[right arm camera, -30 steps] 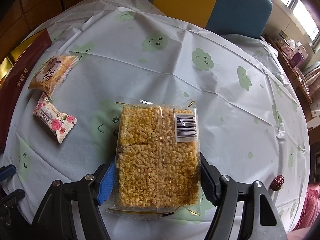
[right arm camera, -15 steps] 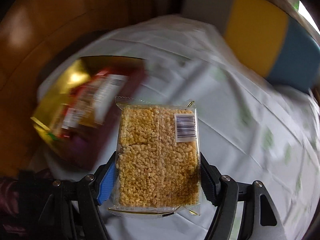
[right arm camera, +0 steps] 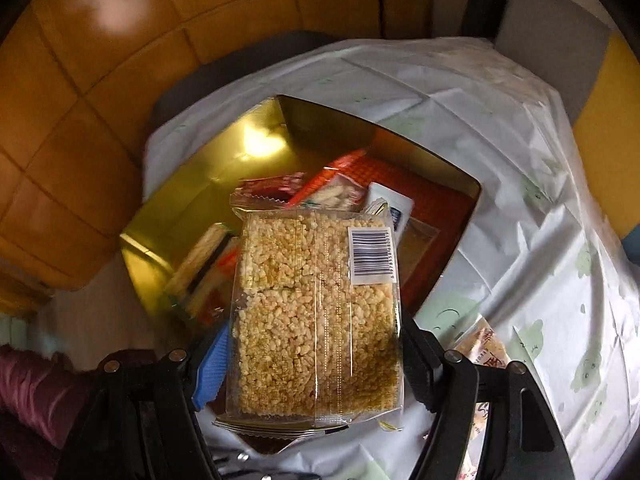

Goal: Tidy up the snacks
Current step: 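Carry the rice crispy bar into the gold tin and open the right tool, then move the left tool to the round pastry packet and grasp it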

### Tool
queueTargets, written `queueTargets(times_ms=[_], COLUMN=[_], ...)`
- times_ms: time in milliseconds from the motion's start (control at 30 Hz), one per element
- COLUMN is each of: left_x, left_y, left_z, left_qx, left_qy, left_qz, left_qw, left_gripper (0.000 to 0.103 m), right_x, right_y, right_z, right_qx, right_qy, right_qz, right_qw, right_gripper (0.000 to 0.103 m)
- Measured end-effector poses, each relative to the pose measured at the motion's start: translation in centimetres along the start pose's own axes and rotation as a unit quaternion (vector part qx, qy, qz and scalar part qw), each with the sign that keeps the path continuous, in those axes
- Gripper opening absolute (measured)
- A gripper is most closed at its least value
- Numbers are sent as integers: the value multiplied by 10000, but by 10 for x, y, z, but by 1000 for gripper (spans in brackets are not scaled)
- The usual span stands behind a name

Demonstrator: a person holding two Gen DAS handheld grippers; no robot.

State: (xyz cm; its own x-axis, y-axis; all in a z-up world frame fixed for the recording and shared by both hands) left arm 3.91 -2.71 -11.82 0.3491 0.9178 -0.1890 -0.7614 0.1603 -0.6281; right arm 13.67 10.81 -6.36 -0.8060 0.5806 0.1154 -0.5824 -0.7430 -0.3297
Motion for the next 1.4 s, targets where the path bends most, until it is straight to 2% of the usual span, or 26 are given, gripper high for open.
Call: queueTargets(times_ms=[200, 300, 433, 533, 667, 700, 767, 867, 900, 1000, 1100, 1267, 1400], left_x=[0, 0, 0, 0, -2, -2, -2, -1, -1, -1, -1, -2, -3], left_y=[0, 0, 0, 0, -1, -1, -1, -1, -1, -1, -1, -1, -1], left_z=[-1, -1, -1, -1, -1, -2, -2, -2, -2, -2, -2, -2, -3], left_qx=[-1, 4, 3, 8, 16, 19, 24, 22, 19, 10, 8, 18, 40], left_qy=[-12, -22, -39, -57, -95, -98, -81, -77, -77, -84, -87, -125, -173], left_qz=[9, 7, -2, -7, -13, -17, -9, -9, -7, -12, -13, -13, 11], left_qw=[10000, 10000, 10000, 10000, 10000, 9999, 10000, 10000, 10000, 10000, 10000, 9999, 9998], left_gripper=[37, 37, 37, 37, 37, 37, 37, 37, 37, 37, 37, 37, 37], right_x=[-11, -16, -35, -48, -40, -34, -18, 5, 9, 4, -20, -73, -108], right_y=[8, 9, 26, 46, 51, 48, 42, 40, 40, 44, 61, 110, 159], right_z=[13, 22, 34, 38, 32, 29, 19, 11, 12, 23, 36, 53, 57], right_qx=[-276, -412, -531, -426, -362, -330, -211, -13, -13, -183, -263, -330, -237], right_qy=[-191, -153, -7, 23, -124, -192, -460, -1025, -1048, -869, -635, -367, 73], right_qz=[-357, -477, -789, -1021, -971, -886, -743, -571, -556, -549, -805, -1556, -2072], right_qw=[9988, 9979, 9955, 9939, 9945, 9953, 9960, 9931, 9929, 9945, 9944, 9866, 9780], right_gripper=[75, 75, 75, 73, 67, 67, 61, 60, 60, 60, 60, 60, 60])
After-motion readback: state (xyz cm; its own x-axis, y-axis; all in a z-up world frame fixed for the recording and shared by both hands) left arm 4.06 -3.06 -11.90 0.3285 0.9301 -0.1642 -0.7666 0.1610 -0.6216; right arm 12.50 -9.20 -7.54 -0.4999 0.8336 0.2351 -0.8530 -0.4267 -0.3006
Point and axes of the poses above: each gripper's, at about its wrist camera, not at the fingertips, and z roughly against the way its jaws point, x to its left, y to its underside, the point moved 6 cm from there along -z, roughly the way its jaws point, and after that the axes turned 3 degrees about x, right-handed, at the moved point
